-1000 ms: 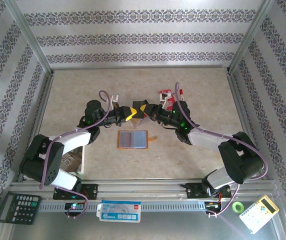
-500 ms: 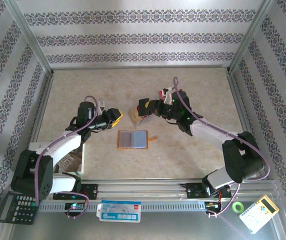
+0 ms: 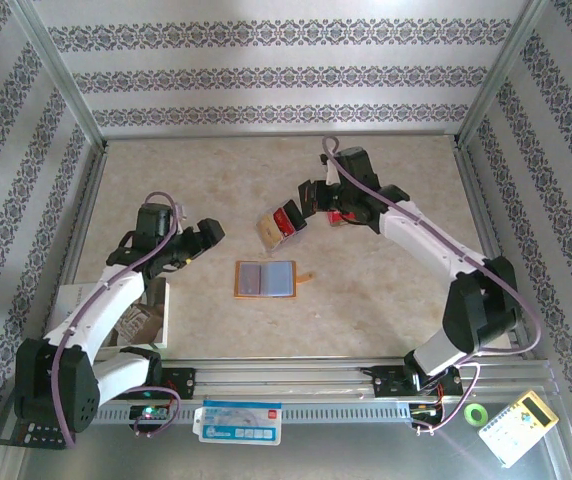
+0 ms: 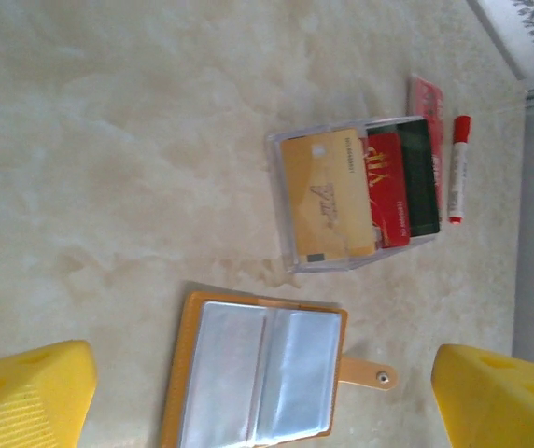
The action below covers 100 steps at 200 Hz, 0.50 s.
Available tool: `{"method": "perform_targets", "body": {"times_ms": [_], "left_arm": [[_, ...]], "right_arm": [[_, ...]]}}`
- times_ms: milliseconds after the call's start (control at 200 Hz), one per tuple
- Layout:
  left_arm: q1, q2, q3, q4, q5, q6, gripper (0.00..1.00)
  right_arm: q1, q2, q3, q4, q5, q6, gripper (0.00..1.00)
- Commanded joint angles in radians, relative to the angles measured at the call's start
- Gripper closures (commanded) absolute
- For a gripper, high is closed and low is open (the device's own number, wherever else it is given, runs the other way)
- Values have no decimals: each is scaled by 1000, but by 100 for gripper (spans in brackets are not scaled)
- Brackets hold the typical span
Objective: Take the credit cards out of the card holder
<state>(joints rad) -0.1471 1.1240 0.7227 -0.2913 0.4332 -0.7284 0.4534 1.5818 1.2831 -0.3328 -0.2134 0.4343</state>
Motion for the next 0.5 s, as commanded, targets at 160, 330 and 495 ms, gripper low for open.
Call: {"method": "perform_targets", "body": {"times_ms": [160,330,495], "left_arm": [[18,-47,-1,-62,-13,89,0],[18,-42,-4,-51,9,88,0],[19,-35,-8,-36,26,78,0]], "right_arm": [[-1,157,148,-139,61,-136,100],[8,242,224,-167,69,-175,100],[18,317,297,-197,63,-213,100]]}}
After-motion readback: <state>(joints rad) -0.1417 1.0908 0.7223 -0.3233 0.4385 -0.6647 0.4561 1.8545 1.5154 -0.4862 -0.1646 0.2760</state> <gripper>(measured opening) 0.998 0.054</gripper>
